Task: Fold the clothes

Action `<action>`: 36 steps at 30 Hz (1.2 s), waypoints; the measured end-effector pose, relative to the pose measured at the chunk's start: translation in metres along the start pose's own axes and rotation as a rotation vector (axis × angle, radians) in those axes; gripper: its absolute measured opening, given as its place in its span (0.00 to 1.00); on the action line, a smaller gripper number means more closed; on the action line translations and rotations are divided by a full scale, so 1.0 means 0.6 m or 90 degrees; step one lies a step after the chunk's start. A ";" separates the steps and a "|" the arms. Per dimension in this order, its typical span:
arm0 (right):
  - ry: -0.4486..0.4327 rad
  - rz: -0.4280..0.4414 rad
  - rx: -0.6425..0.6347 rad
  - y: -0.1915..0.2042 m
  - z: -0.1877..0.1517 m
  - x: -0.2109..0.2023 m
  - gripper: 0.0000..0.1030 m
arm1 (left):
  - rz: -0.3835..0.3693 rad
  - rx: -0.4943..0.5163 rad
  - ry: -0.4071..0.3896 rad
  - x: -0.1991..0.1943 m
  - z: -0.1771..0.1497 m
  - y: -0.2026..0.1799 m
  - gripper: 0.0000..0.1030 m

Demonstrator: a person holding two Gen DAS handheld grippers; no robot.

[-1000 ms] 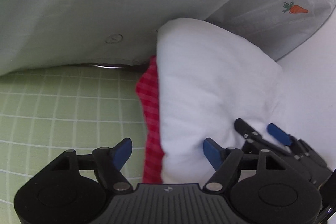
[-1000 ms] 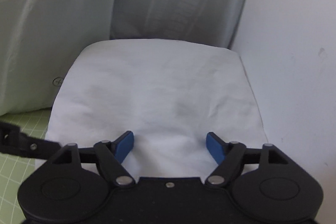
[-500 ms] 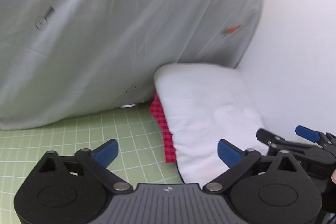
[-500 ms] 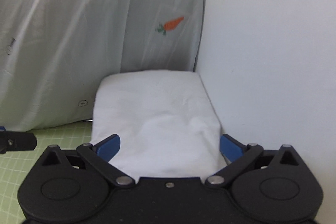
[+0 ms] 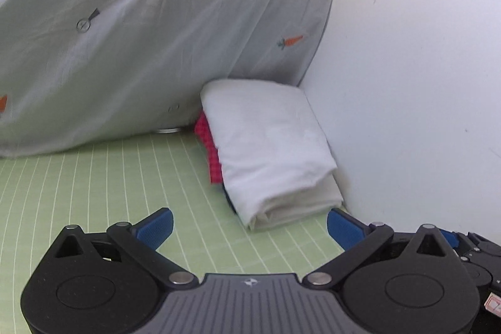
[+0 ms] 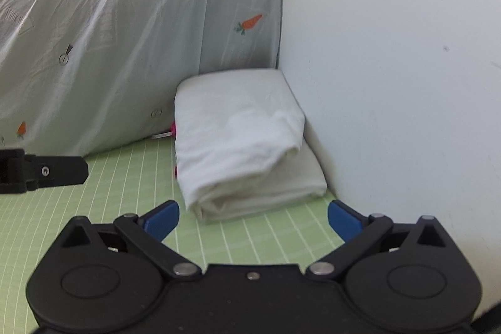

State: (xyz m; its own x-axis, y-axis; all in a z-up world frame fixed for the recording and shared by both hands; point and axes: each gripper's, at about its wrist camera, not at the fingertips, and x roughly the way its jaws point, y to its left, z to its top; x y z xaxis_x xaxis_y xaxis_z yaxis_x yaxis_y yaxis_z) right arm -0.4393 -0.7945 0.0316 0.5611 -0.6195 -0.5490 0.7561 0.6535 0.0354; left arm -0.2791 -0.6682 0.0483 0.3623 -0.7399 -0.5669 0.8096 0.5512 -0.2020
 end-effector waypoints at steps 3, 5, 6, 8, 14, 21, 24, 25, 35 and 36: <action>0.025 -0.001 -0.002 -0.002 -0.033 -0.021 0.99 | 0.009 0.023 0.017 -0.015 -0.031 -0.012 1.00; 0.033 -0.002 -0.006 -0.004 -0.044 -0.031 0.99 | 0.014 0.031 0.031 -0.020 -0.048 -0.018 1.00; 0.038 -0.003 -0.007 -0.005 -0.049 -0.036 0.99 | 0.012 0.031 0.038 -0.022 -0.056 -0.020 1.00; 0.045 -0.004 0.000 -0.010 -0.055 -0.041 0.99 | 0.010 0.029 0.048 -0.027 -0.067 -0.023 1.00; 0.059 -0.009 0.012 -0.021 -0.071 -0.052 0.99 | 0.009 0.039 0.049 -0.036 -0.079 -0.034 1.00; 0.058 -0.008 0.020 -0.024 -0.073 -0.058 0.99 | 0.007 0.044 0.049 -0.044 -0.084 -0.041 1.00; 0.056 -0.009 0.020 -0.024 -0.073 -0.059 0.99 | 0.002 0.045 0.045 -0.045 -0.082 -0.043 1.00; 0.054 -0.009 0.020 -0.024 -0.072 -0.058 0.99 | 0.001 0.048 0.044 -0.045 -0.082 -0.044 1.00; 0.048 -0.015 0.027 -0.026 -0.066 -0.056 0.99 | 0.002 0.061 0.043 -0.041 -0.077 -0.049 1.00; 0.048 -0.015 0.027 -0.026 -0.066 -0.056 0.99 | 0.002 0.060 0.042 -0.041 -0.076 -0.049 1.00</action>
